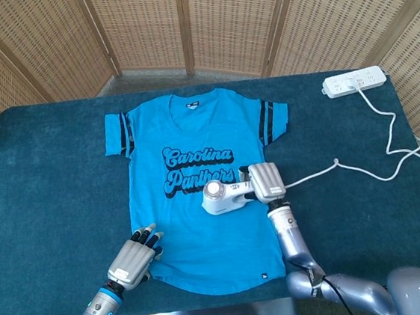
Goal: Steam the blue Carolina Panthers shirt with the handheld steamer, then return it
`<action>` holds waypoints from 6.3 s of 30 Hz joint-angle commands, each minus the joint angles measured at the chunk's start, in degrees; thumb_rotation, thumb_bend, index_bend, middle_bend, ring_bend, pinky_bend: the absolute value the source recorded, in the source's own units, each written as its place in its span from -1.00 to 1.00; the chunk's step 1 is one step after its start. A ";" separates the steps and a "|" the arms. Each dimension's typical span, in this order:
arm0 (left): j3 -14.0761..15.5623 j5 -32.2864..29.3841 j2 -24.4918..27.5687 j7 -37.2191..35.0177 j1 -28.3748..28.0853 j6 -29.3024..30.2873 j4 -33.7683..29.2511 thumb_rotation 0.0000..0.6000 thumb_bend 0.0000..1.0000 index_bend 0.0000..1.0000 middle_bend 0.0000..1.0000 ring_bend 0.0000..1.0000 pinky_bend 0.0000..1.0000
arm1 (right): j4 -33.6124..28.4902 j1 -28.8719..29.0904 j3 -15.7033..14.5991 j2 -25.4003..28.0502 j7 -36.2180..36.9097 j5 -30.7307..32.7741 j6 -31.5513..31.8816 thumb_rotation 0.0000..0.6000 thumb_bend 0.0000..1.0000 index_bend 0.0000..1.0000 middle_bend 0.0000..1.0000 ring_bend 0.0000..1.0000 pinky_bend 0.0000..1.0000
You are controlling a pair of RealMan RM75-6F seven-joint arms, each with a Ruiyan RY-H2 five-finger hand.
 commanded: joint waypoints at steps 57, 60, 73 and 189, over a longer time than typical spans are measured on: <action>0.66 1.34 0.44 -0.61 0.51 0.01 0.05 0.70 -0.10 0.04 -0.62 -0.93 -0.72 | -4.63 -6.74 -10.73 1.20 -5.67 -4.43 3.88 1.00 -0.32 0.38 0.37 0.39 0.23; 0.71 1.45 0.54 -0.72 0.61 0.10 -0.01 0.71 -0.09 0.04 -0.62 -0.93 -0.72 | -5.27 -6.52 -11.08 0.55 -6.46 -4.95 3.37 1.00 -0.32 0.38 0.37 0.39 0.23; 0.87 1.93 0.94 -1.75 0.81 -0.06 0.44 0.70 -0.10 0.04 -0.62 -0.93 -0.72 | -4.91 -5.19 -11.22 -3.99 -10.17 -6.09 1.95 1.00 -0.32 0.38 0.37 0.40 0.23; 0.43 1.16 -0.11 1.63 1.25 0.38 -0.69 0.70 -0.10 0.04 -0.62 -0.93 -0.72 | 9.11 -11.00 -3.97 13.78 0.82 1.66 -0.35 1.00 -0.34 0.04 0.01 -0.03 -0.21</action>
